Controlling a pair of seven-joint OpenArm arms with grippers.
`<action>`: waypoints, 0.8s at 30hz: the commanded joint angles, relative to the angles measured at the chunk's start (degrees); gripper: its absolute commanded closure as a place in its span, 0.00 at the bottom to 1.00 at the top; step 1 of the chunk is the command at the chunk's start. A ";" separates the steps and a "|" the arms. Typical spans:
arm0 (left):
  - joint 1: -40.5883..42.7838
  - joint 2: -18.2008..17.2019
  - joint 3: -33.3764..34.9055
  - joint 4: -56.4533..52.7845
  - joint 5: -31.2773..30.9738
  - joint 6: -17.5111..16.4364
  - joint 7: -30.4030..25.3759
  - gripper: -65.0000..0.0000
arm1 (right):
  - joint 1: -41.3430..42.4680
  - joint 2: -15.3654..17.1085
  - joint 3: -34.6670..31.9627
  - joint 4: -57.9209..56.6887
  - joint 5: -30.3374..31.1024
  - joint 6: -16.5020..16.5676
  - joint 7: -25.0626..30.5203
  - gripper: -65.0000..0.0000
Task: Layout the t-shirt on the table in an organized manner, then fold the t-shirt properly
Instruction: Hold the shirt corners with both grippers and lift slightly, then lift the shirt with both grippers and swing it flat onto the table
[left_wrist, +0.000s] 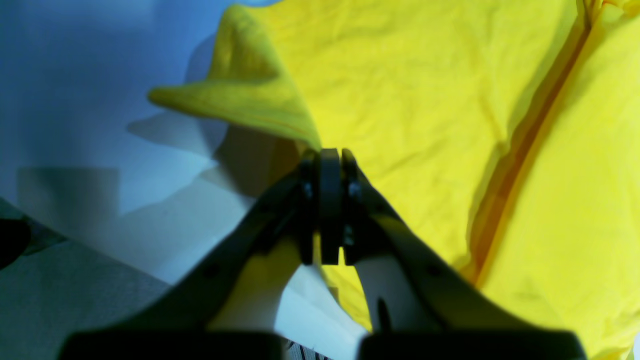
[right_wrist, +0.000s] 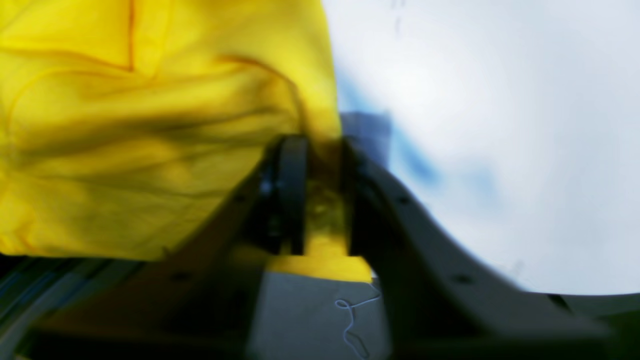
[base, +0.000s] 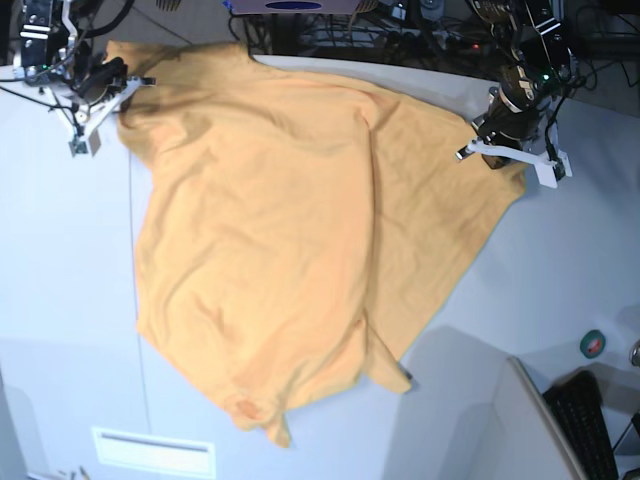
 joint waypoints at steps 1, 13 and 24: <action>0.13 -0.23 -0.10 1.53 -0.35 -0.23 -0.93 1.00 | -0.59 0.00 -0.32 -0.21 -0.19 0.71 -2.05 1.00; -0.74 -2.86 6.84 8.30 3.43 -0.14 -0.76 1.00 | 2.31 0.18 3.20 12.45 -0.36 0.71 -6.09 1.00; -20.35 -4.80 28.91 6.89 24.27 -0.14 -0.41 1.00 | 29.47 7.21 8.21 10.52 -0.36 0.71 -21.21 1.00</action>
